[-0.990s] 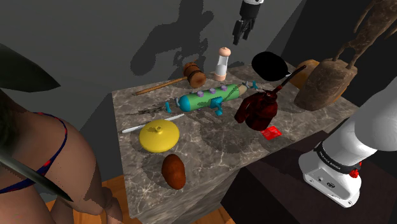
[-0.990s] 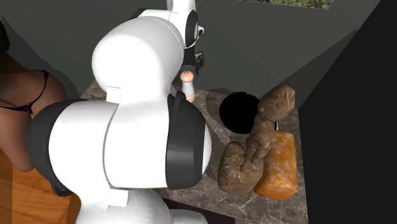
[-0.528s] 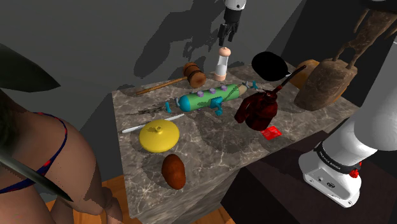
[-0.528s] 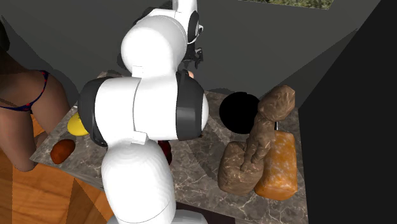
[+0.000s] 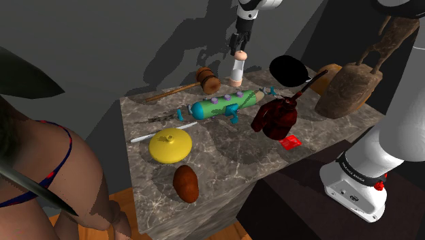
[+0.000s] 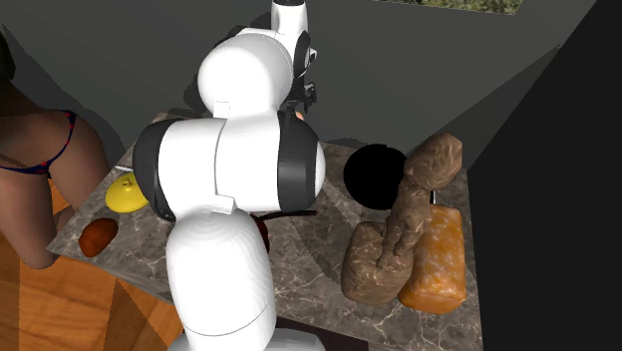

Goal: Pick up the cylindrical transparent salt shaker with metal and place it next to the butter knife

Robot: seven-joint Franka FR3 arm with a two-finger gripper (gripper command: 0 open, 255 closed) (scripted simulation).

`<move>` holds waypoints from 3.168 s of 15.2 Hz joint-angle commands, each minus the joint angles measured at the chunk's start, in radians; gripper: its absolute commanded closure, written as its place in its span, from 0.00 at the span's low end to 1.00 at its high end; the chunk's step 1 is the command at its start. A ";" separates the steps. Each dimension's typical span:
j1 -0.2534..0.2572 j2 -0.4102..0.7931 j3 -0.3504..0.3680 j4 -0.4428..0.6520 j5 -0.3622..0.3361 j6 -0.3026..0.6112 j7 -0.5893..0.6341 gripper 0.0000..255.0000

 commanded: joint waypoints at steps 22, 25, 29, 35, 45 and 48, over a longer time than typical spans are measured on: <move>0.000 -0.004 0.000 0.023 -0.001 -0.035 0.000 1.00; 0.000 -0.013 -0.001 0.050 -0.003 -0.071 0.003 1.00; 0.000 -0.023 -0.002 0.090 -0.005 -0.120 0.006 1.00; -0.001 -0.030 -0.003 0.160 -0.007 -0.197 0.010 1.00; 0.102 -0.276 0.049 -0.091 -0.039 -0.184 0.166 1.00; 0.132 -0.342 0.073 -0.146 -0.045 -0.194 0.224 1.00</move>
